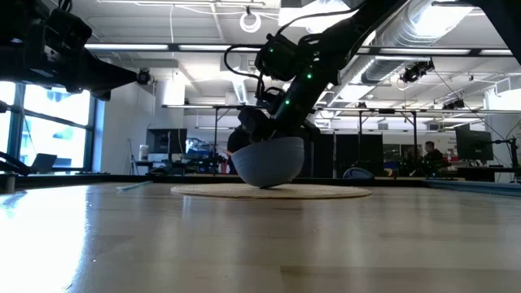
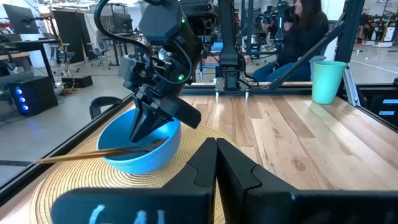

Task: Pick & Place Utensil
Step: Put the gold fork into the blue bowl on the brown mat

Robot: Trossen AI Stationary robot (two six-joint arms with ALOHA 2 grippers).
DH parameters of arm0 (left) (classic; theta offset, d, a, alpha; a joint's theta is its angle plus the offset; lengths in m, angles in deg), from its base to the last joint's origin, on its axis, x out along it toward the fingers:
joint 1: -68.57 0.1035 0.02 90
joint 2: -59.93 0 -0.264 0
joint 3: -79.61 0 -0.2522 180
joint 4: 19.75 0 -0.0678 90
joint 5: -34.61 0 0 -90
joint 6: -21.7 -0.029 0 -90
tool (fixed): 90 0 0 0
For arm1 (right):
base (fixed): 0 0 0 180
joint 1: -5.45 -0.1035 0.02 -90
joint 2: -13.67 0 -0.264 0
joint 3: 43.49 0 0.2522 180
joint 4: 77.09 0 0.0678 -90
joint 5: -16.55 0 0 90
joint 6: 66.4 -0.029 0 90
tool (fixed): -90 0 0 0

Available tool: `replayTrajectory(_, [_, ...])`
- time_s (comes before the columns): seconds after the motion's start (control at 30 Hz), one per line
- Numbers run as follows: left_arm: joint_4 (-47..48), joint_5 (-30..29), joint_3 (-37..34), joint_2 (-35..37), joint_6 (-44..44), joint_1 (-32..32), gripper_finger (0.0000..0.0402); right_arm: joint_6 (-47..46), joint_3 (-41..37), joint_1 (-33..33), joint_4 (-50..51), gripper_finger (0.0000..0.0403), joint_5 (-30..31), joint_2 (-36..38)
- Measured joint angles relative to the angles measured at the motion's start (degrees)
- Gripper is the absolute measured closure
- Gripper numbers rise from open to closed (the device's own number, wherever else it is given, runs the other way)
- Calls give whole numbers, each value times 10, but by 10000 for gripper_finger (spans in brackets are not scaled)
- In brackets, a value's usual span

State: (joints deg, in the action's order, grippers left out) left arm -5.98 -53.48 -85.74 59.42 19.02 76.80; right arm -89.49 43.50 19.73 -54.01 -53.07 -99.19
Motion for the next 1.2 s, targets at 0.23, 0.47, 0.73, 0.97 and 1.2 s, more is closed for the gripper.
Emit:
replayTrajectory(0.23, [0, 0, 0, 0, 0, 0, 400, -6, 0, -1, 14, 383, 2, 0])
replayTrajectory(0.47, [0, 0, 0, 0, 0, 0, 400, -45, 0, -9, 18, 397, 41, 0])
replayTrajectory(0.73, [0, 0, 0, 0, 0, 0, 400, -66, 0, -34, 23, 401, 77, 0])
replayTrajectory(0.97, [0, 0, 0, 0, 0, 0, 400, -105, 0, -38, 43, 401, 104, 0])
replayTrajectory(1.2, [0, 0, 0, 0, 0, 0, 400, -147, 0, -38, 77, 401, 145, 0])
